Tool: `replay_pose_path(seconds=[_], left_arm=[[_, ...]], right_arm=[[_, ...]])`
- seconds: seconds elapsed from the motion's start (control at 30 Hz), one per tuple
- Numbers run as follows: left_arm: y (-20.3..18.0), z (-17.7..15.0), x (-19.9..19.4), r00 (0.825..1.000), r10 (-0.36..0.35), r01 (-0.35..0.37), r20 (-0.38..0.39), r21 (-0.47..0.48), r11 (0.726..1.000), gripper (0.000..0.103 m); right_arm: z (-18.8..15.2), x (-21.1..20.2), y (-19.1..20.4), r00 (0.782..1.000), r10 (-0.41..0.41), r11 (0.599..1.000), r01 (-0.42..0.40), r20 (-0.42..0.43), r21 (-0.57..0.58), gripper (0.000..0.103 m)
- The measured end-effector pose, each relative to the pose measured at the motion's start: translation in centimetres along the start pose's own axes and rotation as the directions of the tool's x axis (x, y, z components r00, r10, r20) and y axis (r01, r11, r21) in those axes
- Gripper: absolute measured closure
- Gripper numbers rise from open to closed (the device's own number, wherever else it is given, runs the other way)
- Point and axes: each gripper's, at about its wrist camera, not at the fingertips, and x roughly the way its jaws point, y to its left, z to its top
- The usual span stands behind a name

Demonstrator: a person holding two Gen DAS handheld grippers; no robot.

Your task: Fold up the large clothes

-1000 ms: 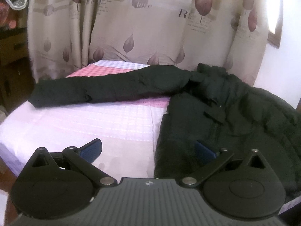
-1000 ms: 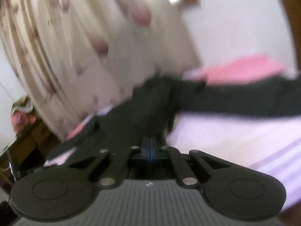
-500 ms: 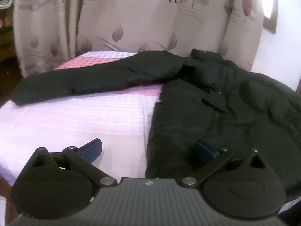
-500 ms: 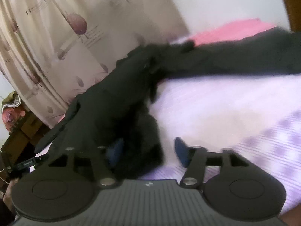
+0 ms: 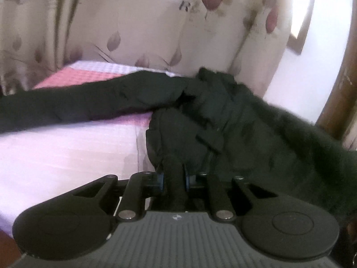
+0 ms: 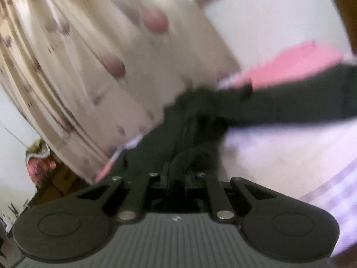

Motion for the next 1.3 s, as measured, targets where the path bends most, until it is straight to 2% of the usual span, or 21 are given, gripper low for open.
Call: replay_pose_path(seconds=[0.1,0.17,0.2,0.27,0.33,0.4,0.43,0.47,0.5,0.53,0.57,0.6,0.7,0.87,0.93,1.0,1.07,1.17,1.23,1.3], left_arm=[[0.1,-1.0,-0.9,0.999,0.009,-0.009,-0.033,-0.02,1.0,0.086],[-0.6,-2.2,-0.6,0.997,0.062,-0.059,-0.056,0.048,0.997,0.085],[-0.8,-2.8,-0.3,0.995,0.083,-0.078,-0.064,0.072,0.994,0.084],[-0.5,-3.6,0.2,0.993,0.097,-0.092,-0.074,0.062,0.994,0.08],[-0.3,-3.7,0.0,0.992,0.111,-0.109,-0.062,0.047,0.993,0.073],[-0.4,-3.3,-0.8,0.99,0.139,-0.137,-0.035,0.059,0.989,0.07],[-0.6,-2.9,-1.4,0.987,0.157,-0.156,-0.013,0.071,0.985,0.06],[-1.1,-2.4,-2.2,0.984,0.175,-0.176,0.02,0.084,0.981,0.043],[-1.6,-2.0,-2.9,0.981,0.186,-0.191,0.051,0.093,0.977,0.032],[-2.0,-1.4,-3.6,0.978,0.189,-0.197,0.086,0.098,0.975,0.013],[-2.6,-0.7,-4.2,0.975,0.182,-0.195,0.131,0.103,0.975,0.001],[-3.3,-0.2,-4.6,0.971,0.174,-0.193,0.162,0.108,0.975,0.0],[-5.8,1.2,-3.9,0.972,0.132,-0.16,0.192,0.136,0.978,0.0],[-8.9,2.8,0.8,0.98,0.043,-0.071,0.194,0.141,0.987,0.0],[-9.8,3.2,2.8,0.979,0.004,-0.031,0.205,0.126,0.992,0.0],[-10.6,3.7,5.2,0.976,-0.02,-0.006,0.218,0.119,0.993,0.0],[-11.1,4.1,7.8,0.973,-0.02,-0.008,0.23,0.121,0.993,0.0],[-11.2,4.3,11.0,0.97,0.001,-0.03,0.242,0.117,0.993,0.0],[-10.8,4.3,13.3,0.974,0.018,-0.041,0.225,0.097,0.994,0.0],[-10.1,3.8,14.9,0.979,0.021,-0.036,0.204,0.07,0.997,0.0]], right_arm=[[0.2,-3.7,-0.4,0.999,-0.045,0.999,0.045,0.006,0.003,0.093],[-1.6,-4.4,-1.7,0.992,-0.121,0.993,0.121,-0.041,-0.003,0.093],[-2.6,-4.4,-3.2,0.986,-0.149,0.988,0.152,-0.072,0.036,0.093],[-4.4,-3.6,-6.3,0.973,-0.176,0.975,0.193,-0.147,0.112,0.093],[-6.1,-2.6,-8.1,0.952,-0.242,0.96,0.263,-0.186,0.095,0.082],[-6.0,-2.7,-9.4,0.96,-0.213,0.956,0.243,-0.182,0.164,0.079],[-5.4,-3.2,-9.8,0.967,-0.2,0.95,0.231,-0.157,0.21,0.071],[-4.7,-3.9,-9.8,0.973,-0.198,0.949,0.221,-0.12,0.227,0.065],[-3.9,-4.8,-9.6,0.976,-0.2,0.952,0.214,-0.082,0.218,0.046],[-3.1,-5.6,-9.2,0.978,-0.205,0.958,0.209,-0.041,0.198,0.027],[-2.2,-6.5,-8.9,0.978,-0.21,0.961,0.205,0.006,0.183,0.02],[-1.5,-7.1,-8.7,0.976,-0.212,0.962,0.2,0.046,0.183,0.012],[0.6,-8.3,-10.7,0.966,-0.216,0.947,0.172,0.142,0.271,0.011],[1.7,-8.4,-16.8,0.94,-0.266,0.871,0.138,0.215,0.472,0.011],[2.0,-8.2,-19.2,0.928,-0.286,0.839,0.122,0.238,0.53,0.011],[2.5,-7.7,-21.2,0.914,-0.33,0.804,0.14,0.237,0.578,0.011],[3.2,-7.0,-22.8,0.907,-0.341,0.791,0.134,0.247,0.597,0.011],[4.3,-5.7,-24.7,0.889,-0.397,0.767,0.184,0.228,0.615,0.011],[4.8,-4.5,-25.5,0.868,-0.446,0.746,0.228,0.216,0.626,0.011],[4.9,-3.8,-26.9,0.863,-0.453,0.728,0.214,0.223,0.652,0.011]])
